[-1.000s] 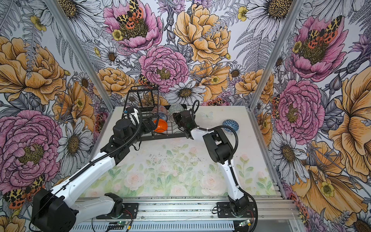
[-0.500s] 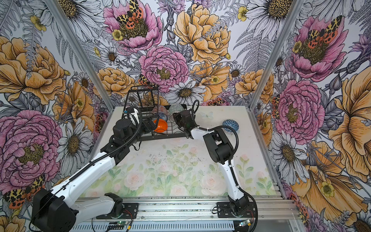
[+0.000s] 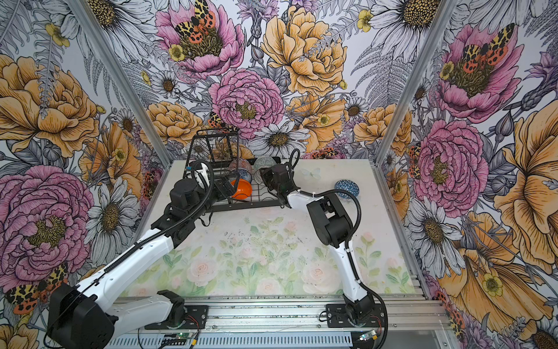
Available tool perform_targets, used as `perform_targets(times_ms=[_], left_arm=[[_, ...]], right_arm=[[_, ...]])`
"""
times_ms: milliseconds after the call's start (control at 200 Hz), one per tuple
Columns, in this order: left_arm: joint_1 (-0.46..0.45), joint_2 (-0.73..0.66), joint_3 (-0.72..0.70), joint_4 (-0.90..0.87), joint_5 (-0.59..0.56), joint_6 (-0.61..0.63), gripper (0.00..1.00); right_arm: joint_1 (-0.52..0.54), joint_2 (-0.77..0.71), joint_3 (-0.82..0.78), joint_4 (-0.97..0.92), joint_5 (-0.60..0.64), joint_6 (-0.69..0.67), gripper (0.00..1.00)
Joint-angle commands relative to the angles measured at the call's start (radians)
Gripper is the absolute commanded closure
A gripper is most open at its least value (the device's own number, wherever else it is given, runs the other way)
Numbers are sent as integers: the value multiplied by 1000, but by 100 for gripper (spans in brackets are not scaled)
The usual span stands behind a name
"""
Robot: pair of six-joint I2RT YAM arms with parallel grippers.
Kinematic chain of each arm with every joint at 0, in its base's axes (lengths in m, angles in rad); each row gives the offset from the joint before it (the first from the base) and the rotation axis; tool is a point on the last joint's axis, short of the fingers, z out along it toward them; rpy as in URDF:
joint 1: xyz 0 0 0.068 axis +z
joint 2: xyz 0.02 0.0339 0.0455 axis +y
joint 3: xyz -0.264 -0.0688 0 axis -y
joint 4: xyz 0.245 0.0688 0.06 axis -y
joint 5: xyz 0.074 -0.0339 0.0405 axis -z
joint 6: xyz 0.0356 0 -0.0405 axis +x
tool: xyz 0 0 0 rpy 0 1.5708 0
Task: Load bowls into a dish rack
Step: Place the bowl in the dish rack.
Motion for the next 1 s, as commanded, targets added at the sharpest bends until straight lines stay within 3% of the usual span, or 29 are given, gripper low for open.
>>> perform_targets(times_ms=[0,365,465,996], left_arm=[[9,-17,-7,14,18,-5,1],[8,-23,-6,10,20,-5,1],[7,-22,-7,10,19,-5,1],[5,-12,5,-13,10,1,1]], right_arm=[[1,-55,17,-1,-16,-22,73],[-15,-92,-30,-10,-14,-38,66],[-26,-99,-45,-12,-17,-40,57],[-40,-170,-109,8,-48,-63,42]])
